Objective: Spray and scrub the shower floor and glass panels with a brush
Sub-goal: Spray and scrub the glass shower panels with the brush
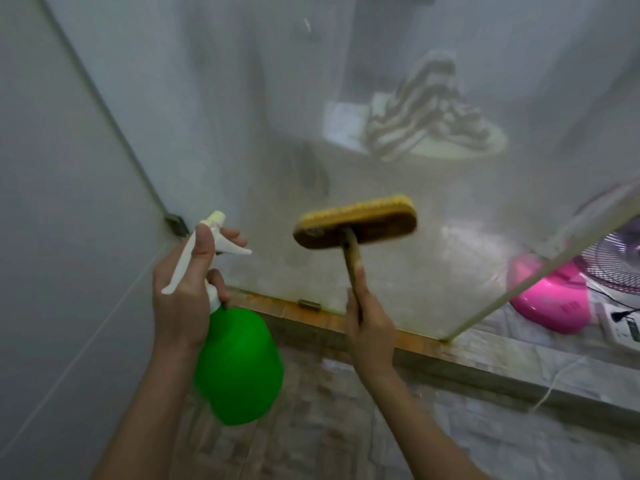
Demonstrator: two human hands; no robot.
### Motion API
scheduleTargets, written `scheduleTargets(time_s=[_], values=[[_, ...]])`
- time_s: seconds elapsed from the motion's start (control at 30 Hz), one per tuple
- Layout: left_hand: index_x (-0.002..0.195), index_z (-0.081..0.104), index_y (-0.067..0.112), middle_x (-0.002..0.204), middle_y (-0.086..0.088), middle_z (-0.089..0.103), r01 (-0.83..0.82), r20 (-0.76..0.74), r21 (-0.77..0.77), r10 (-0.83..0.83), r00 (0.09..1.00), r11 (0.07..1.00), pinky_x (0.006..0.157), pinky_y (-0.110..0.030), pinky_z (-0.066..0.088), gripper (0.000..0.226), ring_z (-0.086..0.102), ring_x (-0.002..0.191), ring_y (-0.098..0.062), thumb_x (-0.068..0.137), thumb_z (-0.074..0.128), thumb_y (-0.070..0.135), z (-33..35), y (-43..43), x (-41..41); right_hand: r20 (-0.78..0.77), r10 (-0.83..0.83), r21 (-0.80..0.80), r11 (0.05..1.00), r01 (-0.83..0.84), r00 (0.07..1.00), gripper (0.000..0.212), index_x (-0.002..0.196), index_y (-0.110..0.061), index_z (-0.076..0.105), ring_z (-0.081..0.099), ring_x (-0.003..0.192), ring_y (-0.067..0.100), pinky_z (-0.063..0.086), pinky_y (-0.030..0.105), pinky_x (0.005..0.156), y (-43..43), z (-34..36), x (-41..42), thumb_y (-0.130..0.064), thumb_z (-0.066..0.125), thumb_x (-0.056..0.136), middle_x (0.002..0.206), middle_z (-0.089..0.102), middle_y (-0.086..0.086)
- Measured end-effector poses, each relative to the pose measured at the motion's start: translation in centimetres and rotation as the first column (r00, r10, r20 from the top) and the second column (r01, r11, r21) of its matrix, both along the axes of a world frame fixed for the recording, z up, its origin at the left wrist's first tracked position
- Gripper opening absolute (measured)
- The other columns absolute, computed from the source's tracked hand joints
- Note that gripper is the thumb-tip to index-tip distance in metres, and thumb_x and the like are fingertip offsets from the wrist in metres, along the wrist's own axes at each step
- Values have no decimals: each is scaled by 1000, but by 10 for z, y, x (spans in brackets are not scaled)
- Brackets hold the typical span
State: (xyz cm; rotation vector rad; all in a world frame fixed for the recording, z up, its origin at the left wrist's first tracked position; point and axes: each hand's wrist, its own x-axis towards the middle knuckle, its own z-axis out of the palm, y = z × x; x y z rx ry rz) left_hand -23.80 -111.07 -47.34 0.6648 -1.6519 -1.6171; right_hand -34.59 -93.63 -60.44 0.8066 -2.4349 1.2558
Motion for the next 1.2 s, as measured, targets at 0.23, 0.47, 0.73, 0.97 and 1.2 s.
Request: scheduleTargets(time_s=[0.23,0.47,0.73,0.97,1.2], values=[[84,77,43,97,9,76,-89,48,-10,89,995,996,42,-24,41,37,46,46,-19,96,44,55,67,8,17,-89,44,61,997,-38,995,58,149,-45,12,39,43,15,35,31,36,-42,103,-16,-30,40,101,64,48,-2],[97,74,40,96,15,75,-144,115,-22,145,983,989,45,-26,42,37,44,42,-13,95,41,57,133,3,40,116,47,165,984,-66,992,57,148,-48,11,41,43,15,34,29,37,-20,146,7,-34,37,100,64,49,-3],[91,73,56,90,9,75,-195,140,-9,194,971,981,47,-26,42,32,46,47,-17,92,42,62,192,3,69,119,72,325,939,-107,990,59,147,-47,19,37,43,10,16,13,41,-34,203,1,-27,47,100,64,46,-5],[91,73,57,97,12,76,-207,170,-29,209,963,978,46,-24,44,33,47,47,-15,92,41,62,230,-1,89,192,199,321,913,-253,961,55,147,-53,14,46,54,14,29,22,49,-102,269,11,-29,38,103,71,52,0],[95,74,46,98,15,75,-224,156,-2,222,962,974,44,-23,43,35,47,46,-14,94,41,57,256,-2,93,90,232,379,891,-249,968,55,148,-50,15,45,52,12,29,18,44,-104,299,-2,-30,39,103,70,51,-1]])
